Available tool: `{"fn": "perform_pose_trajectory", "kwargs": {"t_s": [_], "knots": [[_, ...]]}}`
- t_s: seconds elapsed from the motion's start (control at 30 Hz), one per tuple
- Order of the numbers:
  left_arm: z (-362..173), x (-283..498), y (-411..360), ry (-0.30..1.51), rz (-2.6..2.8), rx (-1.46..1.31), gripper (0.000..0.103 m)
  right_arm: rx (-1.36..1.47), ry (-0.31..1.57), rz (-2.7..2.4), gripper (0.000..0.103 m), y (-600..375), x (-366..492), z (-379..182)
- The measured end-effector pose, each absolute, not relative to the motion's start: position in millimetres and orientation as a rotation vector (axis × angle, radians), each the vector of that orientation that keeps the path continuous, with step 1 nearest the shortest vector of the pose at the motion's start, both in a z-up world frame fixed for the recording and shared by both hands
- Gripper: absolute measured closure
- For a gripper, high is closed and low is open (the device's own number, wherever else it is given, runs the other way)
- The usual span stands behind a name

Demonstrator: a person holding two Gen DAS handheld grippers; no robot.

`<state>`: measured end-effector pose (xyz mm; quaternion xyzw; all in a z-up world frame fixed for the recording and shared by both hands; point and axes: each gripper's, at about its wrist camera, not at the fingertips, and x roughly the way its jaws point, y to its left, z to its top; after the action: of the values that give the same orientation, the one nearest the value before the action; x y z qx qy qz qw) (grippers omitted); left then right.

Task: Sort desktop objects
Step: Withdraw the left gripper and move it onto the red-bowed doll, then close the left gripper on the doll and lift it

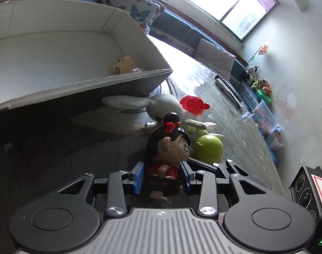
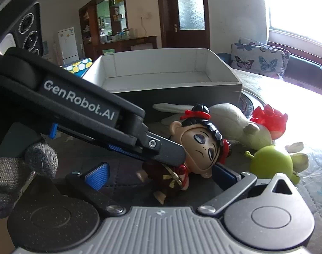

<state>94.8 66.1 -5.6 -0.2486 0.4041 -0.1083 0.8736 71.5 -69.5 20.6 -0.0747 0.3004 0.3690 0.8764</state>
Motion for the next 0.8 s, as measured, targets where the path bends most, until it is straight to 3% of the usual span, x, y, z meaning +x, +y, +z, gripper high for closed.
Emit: {"fn": "perform_pose_trajectory", "kwargs": {"t_s": [0.6,0.8], "knots": [[3,79,76,0.827,-0.19,-0.543,0.064,-0.149,0.614,0.794,0.0,-71,63,27],[3,79,85,0.813,-0.173,-0.567,0.064,-0.148,0.645,0.771,0.008,-74,69,22]]}}
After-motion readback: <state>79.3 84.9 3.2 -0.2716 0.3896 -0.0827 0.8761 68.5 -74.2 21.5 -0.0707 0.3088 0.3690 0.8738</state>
